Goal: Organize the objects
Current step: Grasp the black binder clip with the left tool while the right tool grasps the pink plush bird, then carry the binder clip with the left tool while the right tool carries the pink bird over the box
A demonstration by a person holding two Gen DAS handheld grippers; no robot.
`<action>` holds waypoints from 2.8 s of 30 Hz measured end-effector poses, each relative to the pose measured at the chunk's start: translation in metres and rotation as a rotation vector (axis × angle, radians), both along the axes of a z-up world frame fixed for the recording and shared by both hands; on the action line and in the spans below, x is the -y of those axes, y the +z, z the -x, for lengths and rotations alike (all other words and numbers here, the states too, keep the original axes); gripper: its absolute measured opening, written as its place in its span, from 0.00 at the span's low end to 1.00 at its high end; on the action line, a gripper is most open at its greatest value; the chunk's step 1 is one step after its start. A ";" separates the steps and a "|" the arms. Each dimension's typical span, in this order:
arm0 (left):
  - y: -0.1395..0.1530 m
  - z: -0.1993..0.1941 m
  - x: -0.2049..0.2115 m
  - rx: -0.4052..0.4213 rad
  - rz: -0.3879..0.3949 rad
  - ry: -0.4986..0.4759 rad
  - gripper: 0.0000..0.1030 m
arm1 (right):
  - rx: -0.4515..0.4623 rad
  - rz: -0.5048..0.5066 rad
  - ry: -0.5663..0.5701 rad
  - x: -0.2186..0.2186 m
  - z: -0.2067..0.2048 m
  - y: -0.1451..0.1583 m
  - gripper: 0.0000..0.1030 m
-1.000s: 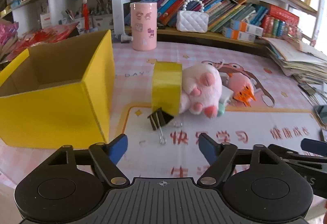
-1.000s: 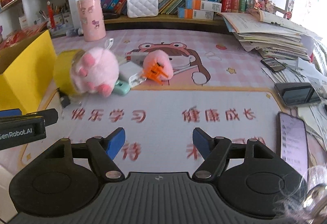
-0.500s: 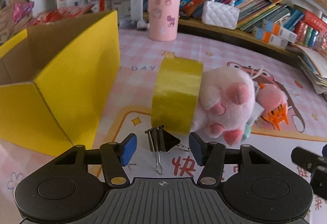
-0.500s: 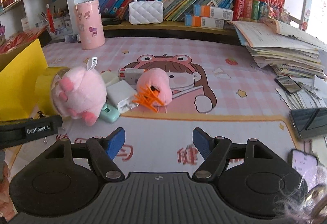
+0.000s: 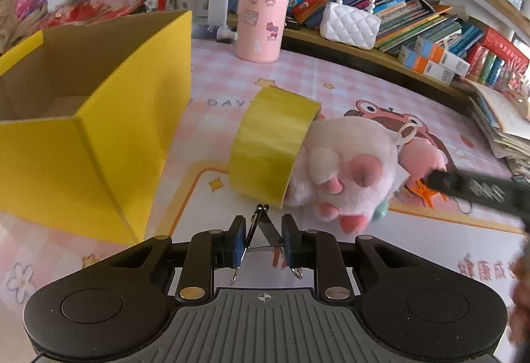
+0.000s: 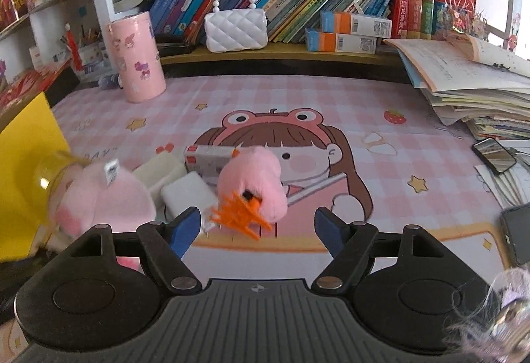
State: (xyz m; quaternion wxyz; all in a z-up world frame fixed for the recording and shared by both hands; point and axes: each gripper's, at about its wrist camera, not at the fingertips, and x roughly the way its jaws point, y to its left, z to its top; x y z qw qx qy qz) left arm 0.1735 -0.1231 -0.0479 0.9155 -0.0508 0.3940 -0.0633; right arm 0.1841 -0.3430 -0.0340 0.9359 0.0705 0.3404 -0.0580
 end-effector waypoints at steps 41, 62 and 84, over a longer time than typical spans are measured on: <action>0.026 0.081 -0.097 0.059 0.132 -0.066 0.21 | 0.017 -0.063 0.007 -0.097 0.110 0.035 0.49; 0.037 0.142 -0.213 0.087 0.112 0.046 0.21 | -0.030 -0.058 0.285 -0.248 0.163 0.031 0.50; 0.043 0.162 -0.266 0.128 0.111 0.052 0.21 | -0.028 -0.051 0.328 -0.307 0.183 0.032 0.50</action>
